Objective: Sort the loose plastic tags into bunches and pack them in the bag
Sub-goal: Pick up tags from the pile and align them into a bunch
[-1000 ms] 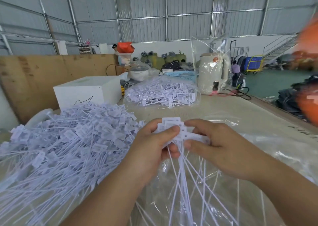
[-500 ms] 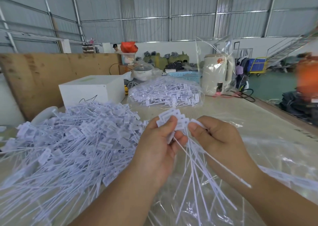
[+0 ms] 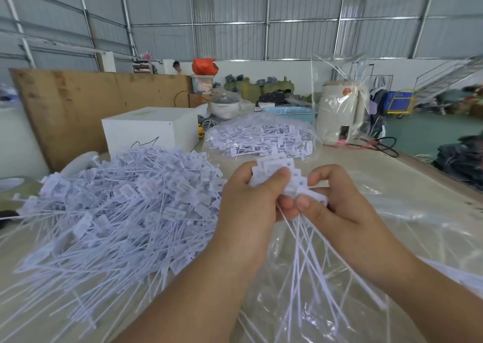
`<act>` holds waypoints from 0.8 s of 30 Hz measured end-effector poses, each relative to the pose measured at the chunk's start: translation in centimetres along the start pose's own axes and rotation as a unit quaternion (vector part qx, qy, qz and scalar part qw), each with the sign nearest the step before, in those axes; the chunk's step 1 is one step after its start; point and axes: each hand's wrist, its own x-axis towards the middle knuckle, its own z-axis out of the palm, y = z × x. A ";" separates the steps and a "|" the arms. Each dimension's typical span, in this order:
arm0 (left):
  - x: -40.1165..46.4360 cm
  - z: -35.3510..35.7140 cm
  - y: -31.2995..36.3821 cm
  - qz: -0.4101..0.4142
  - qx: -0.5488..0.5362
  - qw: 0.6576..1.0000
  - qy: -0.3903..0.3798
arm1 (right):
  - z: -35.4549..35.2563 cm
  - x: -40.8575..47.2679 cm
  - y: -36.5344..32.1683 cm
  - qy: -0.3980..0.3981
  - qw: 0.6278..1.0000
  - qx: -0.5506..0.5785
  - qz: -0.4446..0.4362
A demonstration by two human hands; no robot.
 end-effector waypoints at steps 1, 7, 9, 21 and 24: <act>-0.1 0.0 -0.1 0.003 0.021 1.000 -0.019 | -0.1 0.0 0.1 -0.006 1.000 -0.002 -0.003; -0.5 -0.3 -0.3 -0.035 0.060 0.991 -0.114 | -0.9 0.0 0.1 -0.034 0.999 0.016 -0.011; -0.4 -0.4 -0.2 -0.045 0.056 0.990 -0.121 | -1.0 -0.1 0.1 -0.036 0.999 -0.004 0.001; 0.4 -0.7 -0.3 0.091 0.018 0.995 0.019 | 1.4 -0.8 -1.5 -0.128 0.971 0.171 0.109; 0.5 -0.6 -0.4 0.089 0.048 0.994 0.036 | 2.1 -0.7 -1.8 -0.149 0.959 0.184 0.152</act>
